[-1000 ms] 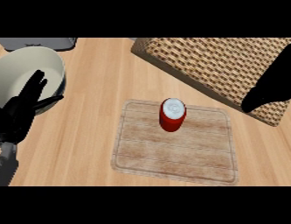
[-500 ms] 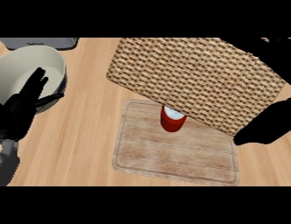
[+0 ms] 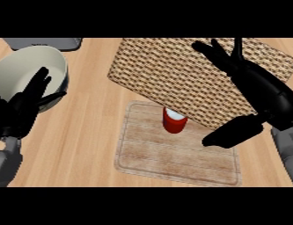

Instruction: Pick the can from the cutting board and place it in the basket

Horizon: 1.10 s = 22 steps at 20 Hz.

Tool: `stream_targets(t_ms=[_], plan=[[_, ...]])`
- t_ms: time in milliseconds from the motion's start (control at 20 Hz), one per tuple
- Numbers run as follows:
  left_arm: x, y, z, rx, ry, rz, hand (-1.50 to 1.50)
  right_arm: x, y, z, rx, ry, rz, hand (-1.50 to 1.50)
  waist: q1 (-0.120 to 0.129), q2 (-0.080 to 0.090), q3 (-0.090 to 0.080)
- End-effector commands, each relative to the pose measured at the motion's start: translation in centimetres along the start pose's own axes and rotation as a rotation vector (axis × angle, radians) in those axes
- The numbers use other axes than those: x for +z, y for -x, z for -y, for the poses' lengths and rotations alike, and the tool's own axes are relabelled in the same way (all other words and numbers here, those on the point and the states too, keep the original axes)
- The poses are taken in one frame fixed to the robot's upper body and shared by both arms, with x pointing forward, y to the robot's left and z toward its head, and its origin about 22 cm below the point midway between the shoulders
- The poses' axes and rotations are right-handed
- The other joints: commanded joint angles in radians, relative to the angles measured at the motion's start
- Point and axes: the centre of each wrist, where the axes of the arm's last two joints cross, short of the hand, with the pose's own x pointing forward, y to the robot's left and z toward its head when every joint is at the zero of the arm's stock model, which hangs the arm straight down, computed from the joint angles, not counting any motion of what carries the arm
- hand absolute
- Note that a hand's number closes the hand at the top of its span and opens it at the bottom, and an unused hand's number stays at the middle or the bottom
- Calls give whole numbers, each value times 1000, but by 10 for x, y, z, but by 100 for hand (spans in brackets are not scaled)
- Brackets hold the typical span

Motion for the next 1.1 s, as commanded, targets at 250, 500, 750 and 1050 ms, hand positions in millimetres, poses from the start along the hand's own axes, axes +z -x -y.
stream_targets(t_ms=[250, 500, 750, 1050], plan=[[-3, 12, -8, -24, -33, -59, 0, -26, 35, -54, 23, -134, -149, -150, 30, 45, -4], [-3, 7, -11, -5, -32, -59, 0, -16, 49, -70, 49, -192, -191, -150, 30, 44, -3], [1, 13, -8, -23, -24, -68, 0, -16, 54, -59, 53, -156, -175, -150, 30, 43, -3], [-1, 19, -12, -13, -26, -58, 0, -10, 68, -66, 3, -173, -140, -150, 31, 50, -3]])
